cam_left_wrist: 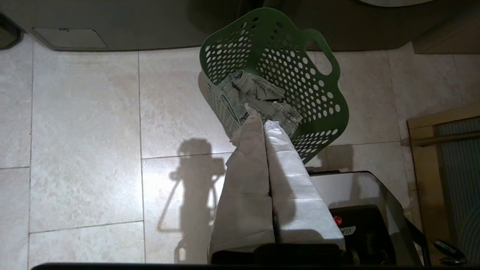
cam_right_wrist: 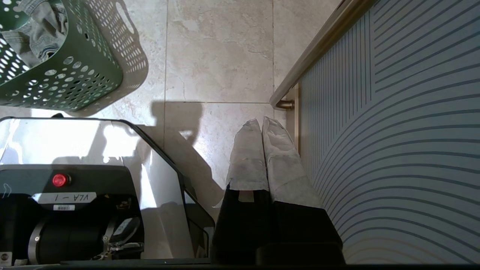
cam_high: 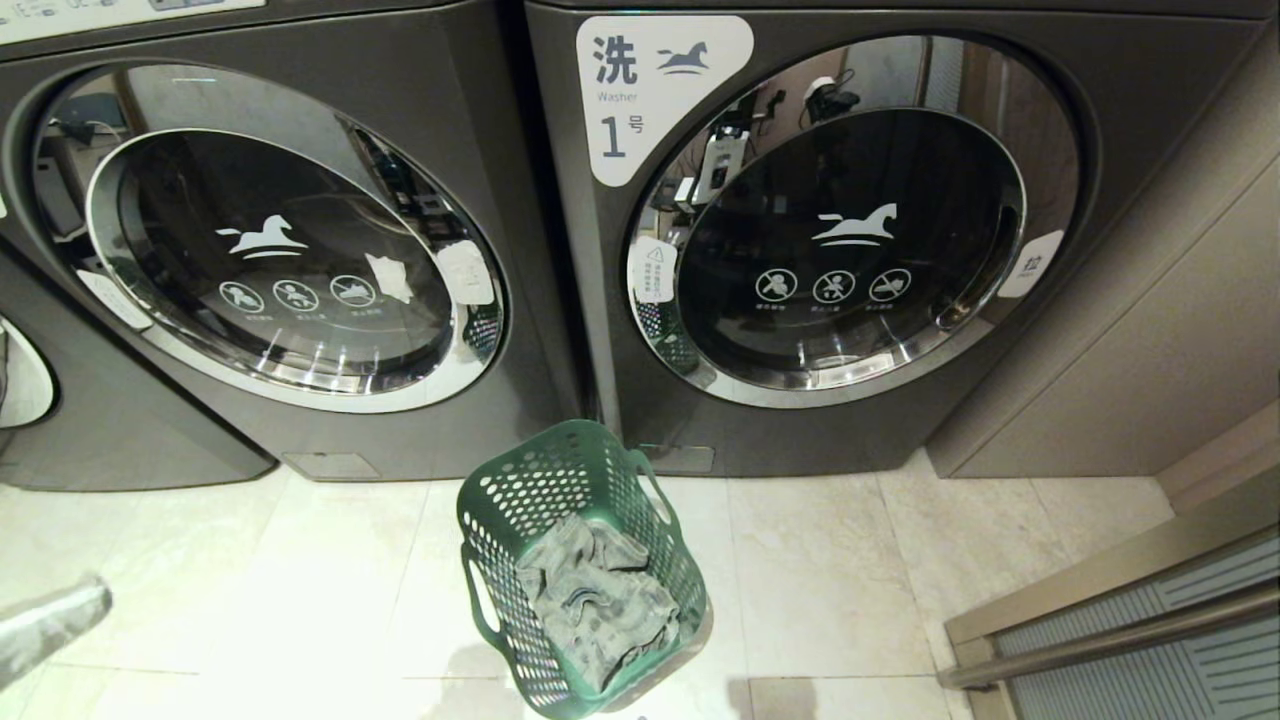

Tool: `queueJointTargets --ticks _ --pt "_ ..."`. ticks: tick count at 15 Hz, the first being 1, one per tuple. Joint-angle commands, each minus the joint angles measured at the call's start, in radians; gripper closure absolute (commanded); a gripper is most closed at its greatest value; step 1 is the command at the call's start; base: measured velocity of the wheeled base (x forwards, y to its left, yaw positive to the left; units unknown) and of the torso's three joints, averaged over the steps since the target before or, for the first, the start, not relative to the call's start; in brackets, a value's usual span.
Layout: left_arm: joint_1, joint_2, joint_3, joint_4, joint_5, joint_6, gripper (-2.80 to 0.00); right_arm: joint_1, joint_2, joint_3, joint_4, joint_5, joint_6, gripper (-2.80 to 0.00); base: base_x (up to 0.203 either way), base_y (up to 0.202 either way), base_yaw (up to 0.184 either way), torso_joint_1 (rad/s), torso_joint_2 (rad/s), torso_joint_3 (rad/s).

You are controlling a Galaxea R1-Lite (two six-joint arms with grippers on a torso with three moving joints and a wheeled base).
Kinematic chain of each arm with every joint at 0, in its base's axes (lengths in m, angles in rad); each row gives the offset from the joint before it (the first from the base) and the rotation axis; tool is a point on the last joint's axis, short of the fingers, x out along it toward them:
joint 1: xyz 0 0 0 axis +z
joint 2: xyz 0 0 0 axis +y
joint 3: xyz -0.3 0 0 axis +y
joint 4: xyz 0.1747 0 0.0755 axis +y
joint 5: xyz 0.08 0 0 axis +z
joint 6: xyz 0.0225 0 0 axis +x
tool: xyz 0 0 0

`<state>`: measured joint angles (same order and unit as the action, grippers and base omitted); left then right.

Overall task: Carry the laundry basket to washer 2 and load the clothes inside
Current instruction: Open the lid of the washing machine

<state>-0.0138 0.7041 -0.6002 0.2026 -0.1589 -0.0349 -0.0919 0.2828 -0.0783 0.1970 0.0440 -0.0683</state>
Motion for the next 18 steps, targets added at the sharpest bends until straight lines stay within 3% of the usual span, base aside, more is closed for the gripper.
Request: queueJointTargets --ticks 1,4,6,10,12,15,18 --pt "0.002 0.036 0.002 0.003 0.005 0.001 0.0 0.0 -0.001 0.0 0.001 0.0 -0.001 0.0 0.0 0.0 0.0 0.0 0.0 0.0" --pt "0.005 0.139 0.003 0.002 0.018 0.001 0.0 0.0 -0.001 0.0 0.001 0.0 -0.001 0.0 0.0 0.0 0.0 0.0 0.0 0.0" --pt "0.006 0.262 0.0 -0.007 0.059 -0.032 0.0 0.0 -0.001 0.0 0.001 0.0 -0.001 0.0 0.0 0.0 0.0 0.0 0.0 0.0" --pt "0.013 0.58 -0.069 -0.161 0.079 -0.065 0.0 0.0 -0.001 0.0 0.001 0.0 -0.001 0.0 0.0 0.0 0.0 0.0 0.0 0.0" --pt "0.023 0.727 -0.198 -0.185 0.084 -0.024 0.0 0.0 -0.001 0.0 0.001 0.0 -0.001 0.0 0.0 0.0 0.0 0.0 0.0 0.0" --pt "0.025 0.92 -0.426 -0.133 0.096 0.054 0.0 0.0 -0.001 0.0 0.001 0.0 -0.001 0.0 0.0 0.0 0.0 0.0 0.0 0.0" --pt "0.025 1.052 -0.527 -0.133 0.194 0.154 0.0 0.0 -0.001 0.0 0.001 0.0 -0.001 0.0 0.0 0.0 0.0 0.0 0.0 0.0"
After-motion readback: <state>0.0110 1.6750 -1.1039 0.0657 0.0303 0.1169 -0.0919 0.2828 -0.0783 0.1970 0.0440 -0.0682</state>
